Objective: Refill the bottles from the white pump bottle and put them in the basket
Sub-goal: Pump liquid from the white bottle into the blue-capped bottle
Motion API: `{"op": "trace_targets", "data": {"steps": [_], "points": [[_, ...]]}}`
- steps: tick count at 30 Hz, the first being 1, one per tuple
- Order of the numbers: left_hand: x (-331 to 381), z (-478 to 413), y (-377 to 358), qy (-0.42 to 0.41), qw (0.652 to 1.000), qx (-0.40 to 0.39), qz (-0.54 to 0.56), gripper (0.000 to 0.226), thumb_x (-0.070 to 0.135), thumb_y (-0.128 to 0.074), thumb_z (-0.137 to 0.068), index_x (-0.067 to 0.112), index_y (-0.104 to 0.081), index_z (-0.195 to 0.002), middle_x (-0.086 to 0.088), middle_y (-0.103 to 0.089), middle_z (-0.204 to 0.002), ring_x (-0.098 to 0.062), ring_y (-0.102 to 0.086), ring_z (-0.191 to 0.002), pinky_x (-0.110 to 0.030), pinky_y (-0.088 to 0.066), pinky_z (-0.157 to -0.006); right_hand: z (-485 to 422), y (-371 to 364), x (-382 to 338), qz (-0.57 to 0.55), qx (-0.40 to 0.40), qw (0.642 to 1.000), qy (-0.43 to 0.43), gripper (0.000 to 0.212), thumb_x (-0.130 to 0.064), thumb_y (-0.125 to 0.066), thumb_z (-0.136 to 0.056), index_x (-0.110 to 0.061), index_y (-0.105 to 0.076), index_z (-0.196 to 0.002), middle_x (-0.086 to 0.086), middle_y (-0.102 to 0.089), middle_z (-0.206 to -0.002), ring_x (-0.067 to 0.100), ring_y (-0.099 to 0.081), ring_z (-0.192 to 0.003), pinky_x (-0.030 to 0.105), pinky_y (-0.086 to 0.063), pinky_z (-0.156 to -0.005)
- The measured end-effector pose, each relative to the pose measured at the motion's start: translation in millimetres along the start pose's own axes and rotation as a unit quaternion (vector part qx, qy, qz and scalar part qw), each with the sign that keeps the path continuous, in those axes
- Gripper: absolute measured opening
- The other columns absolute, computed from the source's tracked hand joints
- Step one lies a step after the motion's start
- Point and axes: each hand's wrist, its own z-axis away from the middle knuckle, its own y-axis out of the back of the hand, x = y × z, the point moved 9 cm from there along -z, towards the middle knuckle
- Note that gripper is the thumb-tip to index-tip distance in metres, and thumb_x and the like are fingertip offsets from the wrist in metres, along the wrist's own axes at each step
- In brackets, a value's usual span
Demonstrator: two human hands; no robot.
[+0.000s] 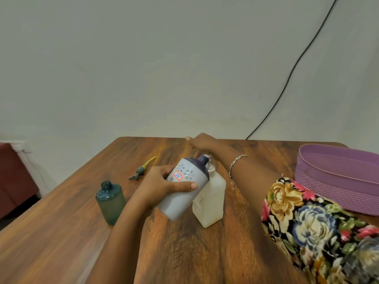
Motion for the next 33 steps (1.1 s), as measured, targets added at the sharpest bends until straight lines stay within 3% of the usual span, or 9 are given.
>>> {"op": "trace_targets", "data": {"steps": [5, 9, 11, 15, 18, 20, 24, 27, 33], "points": [[-5.4, 4.0, -4.9, 0.007, 1.000, -0.014, 0.013, 0.038, 0.028, -0.081, -0.059, 0.009, -0.070, -0.090, -0.004, -0.073, -0.079, -0.014, -0.069, -0.067, -0.022, -0.052, -0.054, 2.9, -6.2, 9.5, 0.082, 0.000, 0.996, -0.019, 0.056, -0.043, -0.028, -0.101, 0.001, -0.050, -0.129, 0.017, -0.051, -0.134, 0.030, -0.051, -0.118, 0.034, -0.039, -0.094], [-13.1, 0.1, -4.0, 0.017, 1.000, -0.012, 0.006, 0.057, 0.041, -0.079, -0.048, 0.009, -0.070, -0.095, -0.005, -0.073, -0.084, -0.017, -0.070, -0.075, -0.028, -0.056, -0.064, 2.2, -14.0, 11.4, 0.087, -0.011, 0.996, -0.027, 0.054, -0.039, -0.029, -0.102, 0.003, -0.057, -0.119, 0.017, -0.059, -0.122, 0.028, -0.059, -0.099, 0.034, -0.045, -0.086], [-11.7, -1.8, 1.7, 0.011, 1.000, -0.007, 0.003, 0.058, 0.039, -0.088, -0.047, 0.009, -0.070, -0.093, -0.005, -0.073, -0.082, -0.015, -0.070, -0.072, -0.026, -0.055, -0.061, -1.9, -11.7, 6.8, 0.061, 0.005, 0.998, -0.022, 0.052, -0.040, -0.031, -0.101, 0.002, -0.059, -0.115, 0.017, -0.062, -0.116, 0.027, -0.058, -0.089, 0.032, -0.043, -0.078], [-10.7, -3.3, -3.3, 0.011, 1.000, -0.004, 0.011, 0.042, 0.029, -0.086, -0.056, 0.009, -0.070, -0.089, -0.002, -0.072, -0.074, -0.011, -0.068, -0.063, -0.022, -0.051, -0.052, -1.7, -4.9, 8.9, -0.042, 0.016, 0.999, -0.020, 0.046, -0.037, -0.038, -0.099, 0.002, -0.058, -0.114, 0.015, -0.062, -0.092, 0.024, -0.056, -0.087, 0.028, -0.040, -0.074], [-4.1, -1.7, -2.9, -0.004, 1.000, -0.003, 0.003, 0.028, 0.023, -0.081, -0.065, 0.011, -0.070, -0.087, -0.001, -0.072, -0.074, -0.012, -0.068, -0.064, -0.023, -0.051, -0.053, 2.8, -0.5, 5.4, -0.087, 0.001, 0.996, -0.015, 0.034, -0.033, -0.039, -0.100, -0.005, -0.056, -0.100, 0.008, -0.056, -0.071, 0.019, -0.052, -0.069, 0.025, -0.037, -0.061], [-2.6, -1.5, -3.1, -0.004, 1.000, -0.011, -0.003, 0.029, 0.025, -0.081, -0.065, 0.012, -0.070, -0.089, -0.002, -0.072, -0.077, -0.013, -0.069, -0.068, -0.023, -0.052, -0.055, 3.2, -0.1, 7.9, -0.074, 0.000, 0.997, -0.023, 0.037, -0.034, -0.039, -0.100, -0.002, -0.056, -0.104, 0.011, -0.059, -0.078, 0.018, -0.050, -0.065, 0.026, -0.037, -0.061], [-9.9, -0.7, -10.3, 0.010, 0.999, -0.030, -0.004, 0.056, 0.041, -0.082, -0.049, 0.010, -0.070, -0.095, -0.004, -0.073, -0.083, -0.016, -0.070, -0.073, -0.028, -0.056, -0.064, -1.8, -3.5, 18.0, 0.063, 0.013, 0.997, -0.044, 0.042, -0.030, -0.037, -0.100, 0.001, -0.054, -0.123, 0.019, -0.057, -0.124, 0.029, -0.055, -0.097, 0.033, -0.044, -0.083], [-12.3, -3.9, -9.6, 0.014, 0.999, -0.037, -0.004, 0.064, 0.045, -0.083, -0.047, 0.011, -0.069, -0.098, -0.005, -0.073, -0.087, -0.018, -0.070, -0.079, -0.033, -0.056, -0.071, -4.7, -2.7, 15.9, 0.097, 0.030, 0.994, -0.048, 0.039, -0.027, -0.038, -0.100, 0.001, -0.054, -0.122, 0.018, -0.055, -0.128, 0.030, -0.055, -0.105, 0.035, -0.042, -0.091], [-13.0, 0.0, -7.2, 0.009, 1.000, -0.021, 0.001, 0.053, 0.039, -0.085, -0.055, 0.010, -0.070, -0.096, -0.005, -0.073, -0.085, -0.018, -0.070, -0.076, -0.032, -0.056, -0.067, -3.2, -6.2, 10.0, 0.035, 0.026, 0.999, -0.008, 0.046, -0.037, -0.036, -0.100, 0.000, -0.052, -0.124, 0.018, -0.060, -0.122, 0.032, -0.055, -0.113, 0.032, -0.041, -0.088]]}}
